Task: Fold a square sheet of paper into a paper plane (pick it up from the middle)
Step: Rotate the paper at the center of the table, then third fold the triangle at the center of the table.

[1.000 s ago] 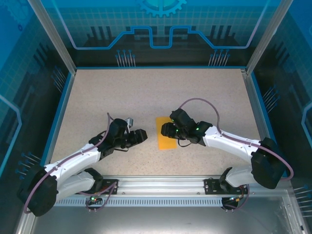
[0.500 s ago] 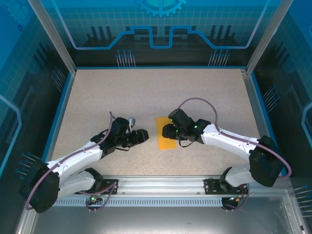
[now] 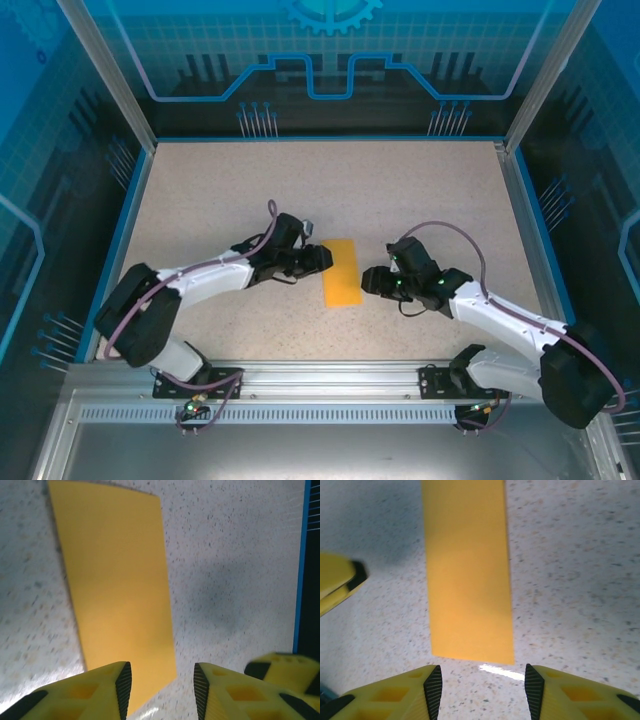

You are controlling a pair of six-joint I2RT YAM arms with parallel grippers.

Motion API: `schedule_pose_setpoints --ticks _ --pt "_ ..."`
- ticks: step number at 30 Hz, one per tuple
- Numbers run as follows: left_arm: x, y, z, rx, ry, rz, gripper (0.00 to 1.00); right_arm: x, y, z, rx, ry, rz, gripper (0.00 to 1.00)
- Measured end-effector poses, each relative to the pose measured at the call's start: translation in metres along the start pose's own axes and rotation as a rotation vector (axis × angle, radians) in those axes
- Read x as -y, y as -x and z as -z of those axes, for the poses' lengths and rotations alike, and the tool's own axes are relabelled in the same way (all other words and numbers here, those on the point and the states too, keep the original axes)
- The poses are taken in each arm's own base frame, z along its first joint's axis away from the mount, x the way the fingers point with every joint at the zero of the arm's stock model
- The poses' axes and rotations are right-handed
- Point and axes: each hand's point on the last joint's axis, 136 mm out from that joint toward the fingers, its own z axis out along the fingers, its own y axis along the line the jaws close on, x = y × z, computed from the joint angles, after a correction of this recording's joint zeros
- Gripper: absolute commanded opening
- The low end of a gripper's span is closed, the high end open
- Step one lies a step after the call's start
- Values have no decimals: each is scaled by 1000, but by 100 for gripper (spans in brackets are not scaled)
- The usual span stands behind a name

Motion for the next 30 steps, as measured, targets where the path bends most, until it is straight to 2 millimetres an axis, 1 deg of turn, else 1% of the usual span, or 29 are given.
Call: schedule_pose_setpoints --ticks 2,3,6,8,10,13,15,18,22,27,30 --pt "1 7 -10 -1 13 -4 40 -5 -4 -3 -27 27 16 50" --pt "3 11 -16 -3 18 -12 37 -6 -6 -5 -46 39 22 50" --pt "8 26 -32 0 29 -32 34 -8 -14 -12 -92 56 37 49" --pt "8 35 -40 8 45 -35 33 -9 -16 -14 -107 64 44 49" --pt "3 43 -44 16 62 -24 33 -11 -17 -16 -116 74 47 49" --pt "-14 49 -50 17 93 9 32 -14 -18 -18 -126 93 49 49" --pt "-26 51 -55 10 113 29 32 -14 -20 -21 -142 95 49 49" --pt "-38 49 -62 -13 127 51 32 -10 -24 -29 -169 83 41 49" --pt "-44 43 -68 -41 131 62 32 -7 -27 -37 -196 67 33 50" --pt "-49 45 -69 -42 125 73 32 -7 -21 -48 -206 50 21 50" --pt "-51 45 -68 -45 109 80 32 -2 -17 -54 -213 32 5 50"
